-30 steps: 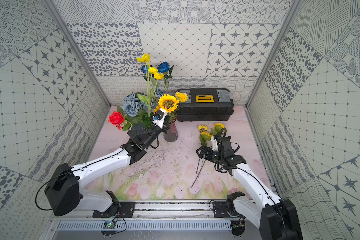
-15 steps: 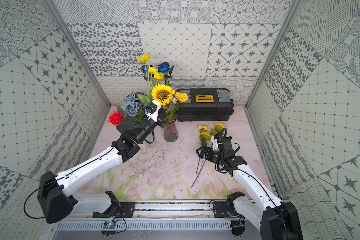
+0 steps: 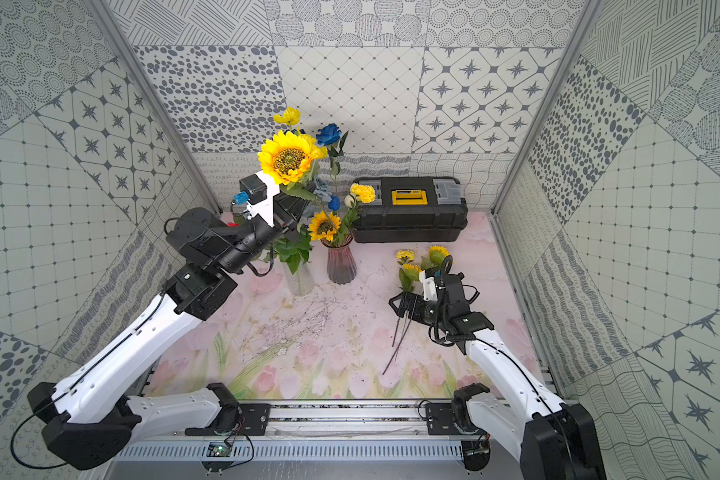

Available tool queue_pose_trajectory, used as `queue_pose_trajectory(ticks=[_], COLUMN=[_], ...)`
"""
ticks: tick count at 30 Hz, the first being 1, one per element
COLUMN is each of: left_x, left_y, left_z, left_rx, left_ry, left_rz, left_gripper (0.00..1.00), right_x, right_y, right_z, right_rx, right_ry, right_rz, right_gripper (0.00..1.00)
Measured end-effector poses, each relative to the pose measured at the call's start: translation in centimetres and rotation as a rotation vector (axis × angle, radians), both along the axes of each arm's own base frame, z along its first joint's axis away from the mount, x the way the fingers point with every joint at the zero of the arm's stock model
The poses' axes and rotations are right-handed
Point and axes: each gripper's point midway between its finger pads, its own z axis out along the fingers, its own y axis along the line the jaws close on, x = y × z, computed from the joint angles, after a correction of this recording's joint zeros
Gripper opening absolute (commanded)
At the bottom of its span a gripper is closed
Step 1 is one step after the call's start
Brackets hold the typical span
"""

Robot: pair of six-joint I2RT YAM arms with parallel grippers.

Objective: Pick out yellow flowers from the vase
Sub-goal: Pick up the flower from the vase.

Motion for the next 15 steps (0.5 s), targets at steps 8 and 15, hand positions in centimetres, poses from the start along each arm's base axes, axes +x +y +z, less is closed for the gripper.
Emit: queue_pose_trajectory(ticks=[8,15], left_x=[-2.4,-4.8], left_y=[0.6,0.9], left_z=[-2.2,-1.4], left_rx=[0.032,0.028], left_ry=[0.116,0.165], left_rz=[-0.099,-0.187], left_gripper=[0.04,0.05], right_x=[-0.7,-1.8], right_y=[1.2,3.1], right_z=[2.7,6.7], right_rx=[0.042,0.094], right_ry=[-0.109,-0.245], right_rz=[0.106,0.213], right_gripper=[0.98,0.98])
